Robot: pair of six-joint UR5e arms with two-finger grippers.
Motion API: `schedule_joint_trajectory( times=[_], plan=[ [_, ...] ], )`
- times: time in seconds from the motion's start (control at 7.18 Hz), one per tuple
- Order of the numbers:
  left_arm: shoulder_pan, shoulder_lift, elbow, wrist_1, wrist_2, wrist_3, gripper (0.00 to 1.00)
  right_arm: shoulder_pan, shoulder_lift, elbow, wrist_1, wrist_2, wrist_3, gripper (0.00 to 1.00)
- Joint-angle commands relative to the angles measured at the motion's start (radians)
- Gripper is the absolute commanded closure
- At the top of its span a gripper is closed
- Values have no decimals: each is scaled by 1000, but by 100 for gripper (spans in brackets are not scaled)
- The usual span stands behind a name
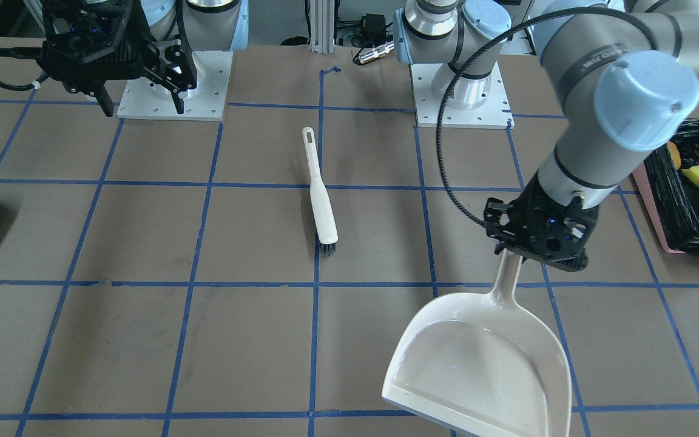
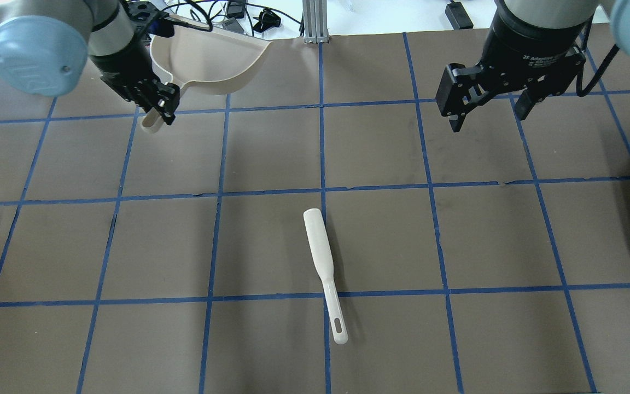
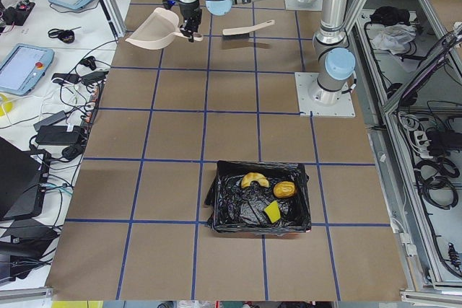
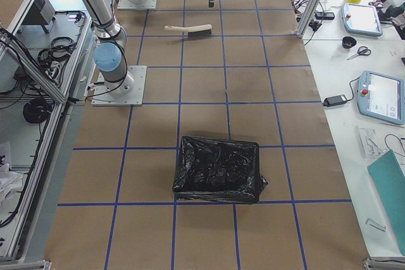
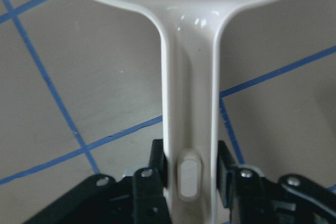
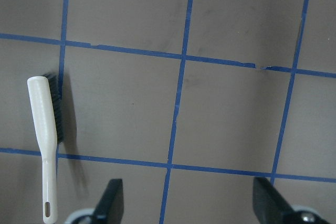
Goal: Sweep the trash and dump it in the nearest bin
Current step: 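Carry the empty dustpan back above the brush with the left gripper while the right rises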
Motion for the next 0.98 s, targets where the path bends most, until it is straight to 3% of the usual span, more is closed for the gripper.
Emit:
schedule_joint_trajectory(
  times=[0.0,0.14,0.28,0.42,0.84],
  plan=[
    [-143,-58,1,12,-23,-233,100,-2,-63,89,-42,17,35,14],
    [-177,-92,1,29,-23,-257,100,-2,-76,102,-57,19,35,12],
    [-206,-121,1,60,-27,-298,100,-12,-67,100,-174,24,26,0],
    [-240,-154,1,98,-36,-349,100,-37,-61,97,-226,24,23,0],
    [-326,-241,3,187,-36,-491,100,-74,-55,102,-208,79,10,0]
  ],
)
